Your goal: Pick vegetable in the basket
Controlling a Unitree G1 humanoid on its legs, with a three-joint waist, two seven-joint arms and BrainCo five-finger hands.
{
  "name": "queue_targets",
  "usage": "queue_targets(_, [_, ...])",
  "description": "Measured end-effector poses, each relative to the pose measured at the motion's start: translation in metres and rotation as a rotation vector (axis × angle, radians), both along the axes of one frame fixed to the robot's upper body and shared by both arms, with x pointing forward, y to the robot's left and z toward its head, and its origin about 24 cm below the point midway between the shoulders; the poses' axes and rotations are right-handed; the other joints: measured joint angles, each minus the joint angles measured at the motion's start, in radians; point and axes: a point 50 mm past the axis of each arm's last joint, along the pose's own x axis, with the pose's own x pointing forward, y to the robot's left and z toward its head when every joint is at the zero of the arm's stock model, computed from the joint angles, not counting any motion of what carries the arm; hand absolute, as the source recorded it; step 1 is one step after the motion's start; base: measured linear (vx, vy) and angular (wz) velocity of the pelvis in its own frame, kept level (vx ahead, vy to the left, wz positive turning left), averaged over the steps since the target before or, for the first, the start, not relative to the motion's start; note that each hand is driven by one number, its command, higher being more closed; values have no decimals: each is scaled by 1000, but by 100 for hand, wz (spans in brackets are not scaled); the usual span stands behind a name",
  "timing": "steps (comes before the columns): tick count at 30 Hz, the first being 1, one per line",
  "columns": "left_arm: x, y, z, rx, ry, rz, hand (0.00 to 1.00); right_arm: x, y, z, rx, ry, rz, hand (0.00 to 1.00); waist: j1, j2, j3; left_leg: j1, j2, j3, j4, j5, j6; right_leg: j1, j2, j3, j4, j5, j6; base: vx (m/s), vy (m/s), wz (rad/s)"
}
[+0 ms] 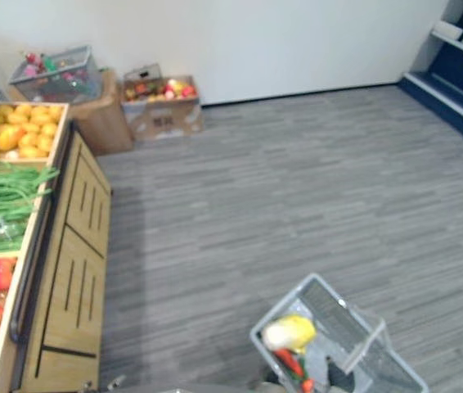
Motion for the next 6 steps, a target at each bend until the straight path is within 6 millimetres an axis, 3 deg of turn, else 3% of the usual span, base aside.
queue_targets(6, [-6,-6,-3,-67,-13,81,0,-16,1,-4,42,23,-106,100,-1,11,-20,43,15,1,-37,12,-14,34,25,-9,-31,1,0,30,-29,-2])
